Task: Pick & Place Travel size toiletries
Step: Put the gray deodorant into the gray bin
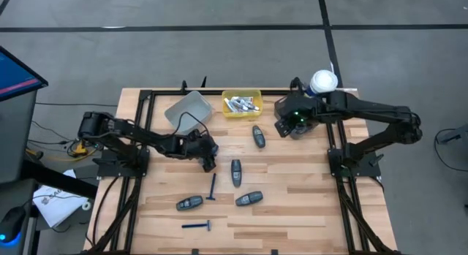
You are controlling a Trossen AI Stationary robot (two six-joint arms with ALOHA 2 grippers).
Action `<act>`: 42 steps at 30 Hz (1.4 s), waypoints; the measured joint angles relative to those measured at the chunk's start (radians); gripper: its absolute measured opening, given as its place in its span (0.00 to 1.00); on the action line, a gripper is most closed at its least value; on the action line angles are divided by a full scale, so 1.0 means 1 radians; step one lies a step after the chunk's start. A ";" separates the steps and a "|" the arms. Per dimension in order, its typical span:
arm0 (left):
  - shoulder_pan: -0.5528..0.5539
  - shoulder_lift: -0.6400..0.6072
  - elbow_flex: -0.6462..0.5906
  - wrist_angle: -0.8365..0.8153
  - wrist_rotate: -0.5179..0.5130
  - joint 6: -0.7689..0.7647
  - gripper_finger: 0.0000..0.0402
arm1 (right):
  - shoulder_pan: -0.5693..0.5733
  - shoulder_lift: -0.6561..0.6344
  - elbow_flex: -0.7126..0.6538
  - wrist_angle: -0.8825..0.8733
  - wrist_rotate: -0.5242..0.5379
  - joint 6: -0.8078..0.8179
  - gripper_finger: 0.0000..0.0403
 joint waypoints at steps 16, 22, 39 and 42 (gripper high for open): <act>0.000 0.129 0.002 0.022 0.002 -0.063 0.57 | 0.043 0.014 -0.001 0.014 -0.005 0.003 0.41; 0.000 0.129 0.002 0.021 0.011 -0.060 0.50 | 0.043 0.014 -0.001 0.014 -0.005 0.001 0.40; 0.091 -0.322 0.002 -0.017 -0.008 -0.028 0.50 | 0.040 0.014 -0.001 0.024 0.007 -0.001 0.38; 0.173 -0.424 0.003 -0.017 -0.060 0.061 0.50 | 0.041 0.014 -0.001 0.041 0.013 -0.001 0.37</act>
